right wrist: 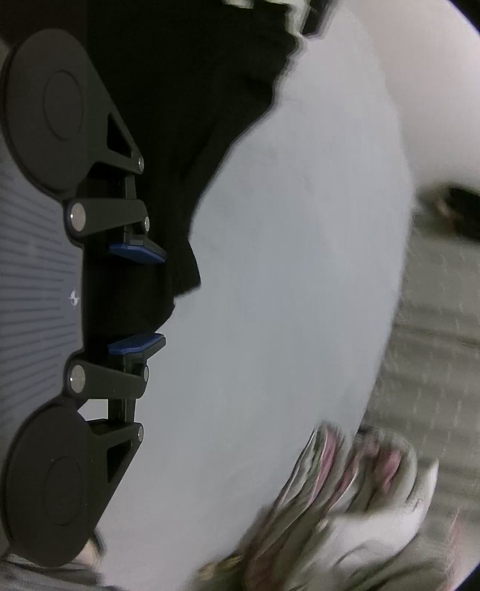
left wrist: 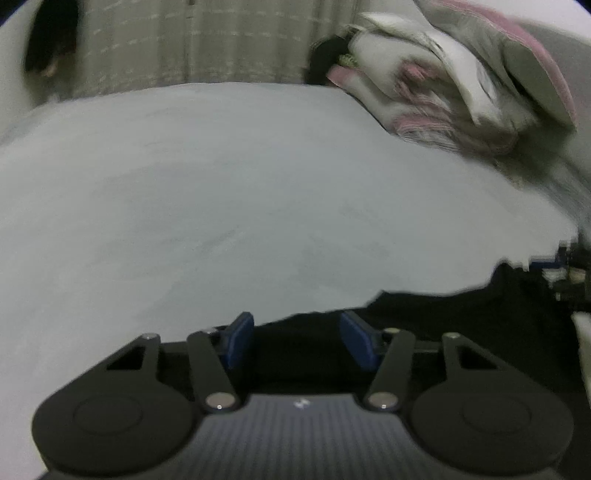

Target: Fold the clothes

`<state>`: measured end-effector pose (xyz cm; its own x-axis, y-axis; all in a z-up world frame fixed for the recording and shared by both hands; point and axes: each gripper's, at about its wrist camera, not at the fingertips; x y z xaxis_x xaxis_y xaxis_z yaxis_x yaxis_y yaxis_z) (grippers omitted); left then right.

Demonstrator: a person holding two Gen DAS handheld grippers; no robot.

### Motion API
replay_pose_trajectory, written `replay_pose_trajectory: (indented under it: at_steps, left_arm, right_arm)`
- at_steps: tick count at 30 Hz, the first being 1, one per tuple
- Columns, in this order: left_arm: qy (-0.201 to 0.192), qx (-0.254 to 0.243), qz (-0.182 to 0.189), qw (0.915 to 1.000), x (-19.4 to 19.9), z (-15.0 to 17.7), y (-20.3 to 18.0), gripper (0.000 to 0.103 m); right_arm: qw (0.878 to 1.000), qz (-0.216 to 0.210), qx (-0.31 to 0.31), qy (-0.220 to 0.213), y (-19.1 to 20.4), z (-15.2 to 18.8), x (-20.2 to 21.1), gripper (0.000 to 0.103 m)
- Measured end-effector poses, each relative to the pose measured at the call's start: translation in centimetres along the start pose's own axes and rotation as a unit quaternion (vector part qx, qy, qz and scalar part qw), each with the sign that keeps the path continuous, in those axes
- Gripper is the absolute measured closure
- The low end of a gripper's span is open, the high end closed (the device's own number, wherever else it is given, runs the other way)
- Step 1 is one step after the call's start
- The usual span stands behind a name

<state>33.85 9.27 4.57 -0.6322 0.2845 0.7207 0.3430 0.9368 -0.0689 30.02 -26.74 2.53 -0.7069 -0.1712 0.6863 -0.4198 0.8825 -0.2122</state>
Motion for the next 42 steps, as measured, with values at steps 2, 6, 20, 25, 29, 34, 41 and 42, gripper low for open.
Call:
replay_pose_trajectory:
  at_steps: [2, 6, 20, 25, 29, 34, 41, 42]
  left_arm:
    - [0.008, -0.013, -0.004, 0.9999, -1.6, -0.2, -1.1, 0.050]
    - [0.032, -0.025, 0.004, 0.9992, -4.9, -0.6, -2.6, 0.054]
    - [-0.058, -0.028, -0.079, 0.9948, -5.3, -3.1, -5.1, 0.096]
    - [-0.026, -0.001, -0.119, 0.9926, -6.3, -2.8, -4.3, 0.078]
    - [-0.062, 0.099, -0.085, 0.9895, -0.4, -2.4, -0.3, 0.069]
    - [-0.048, 0.220, -0.041, 0.9734, 9.2, 3.7, 3.9, 0.068]
    - [0.015, 0.276, -0.001, 0.9612, 20.7, 17.9, 2.4, 0.068]
    - [0.023, 0.281, 0.002, 0.9594, 21.7, 19.6, 1.9, 0.068]
  right_arm:
    - [1.000, -0.001, -0.001, -0.004, -0.3, -0.4, -0.5, 0.061]
    - [0.998, -0.028, -0.048, 0.003, -2.1, -1.3, -2.1, 0.063]
    - [0.988, 0.109, -0.001, -0.113, 1.8, -3.4, -0.8, 0.098]
    - [0.987, 0.162, -0.021, 0.001, 1.9, -2.3, -6.3, 0.095]
    - [0.980, 0.162, -0.101, -0.064, 0.5, -1.6, -1.7, 0.055]
    - [0.972, 0.101, -0.200, -0.077, 0.4, 1.0, 7.2, 0.054]
    - [0.951, -0.025, -0.305, -0.033, 6.2, 10.2, 18.0, 0.054]
    - [0.945, -0.039, -0.322, -0.032, 7.2, 11.8, 19.7, 0.054]
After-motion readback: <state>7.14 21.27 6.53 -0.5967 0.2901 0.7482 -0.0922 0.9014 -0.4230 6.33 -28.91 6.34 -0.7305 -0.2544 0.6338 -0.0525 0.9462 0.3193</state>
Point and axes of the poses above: each gripper's, at about its wrist camera, not at the fingertips, and x roughly against the way its jaws point, y to its left, z to its underside, and after that the axes turned 1 degree about -z, right-handed
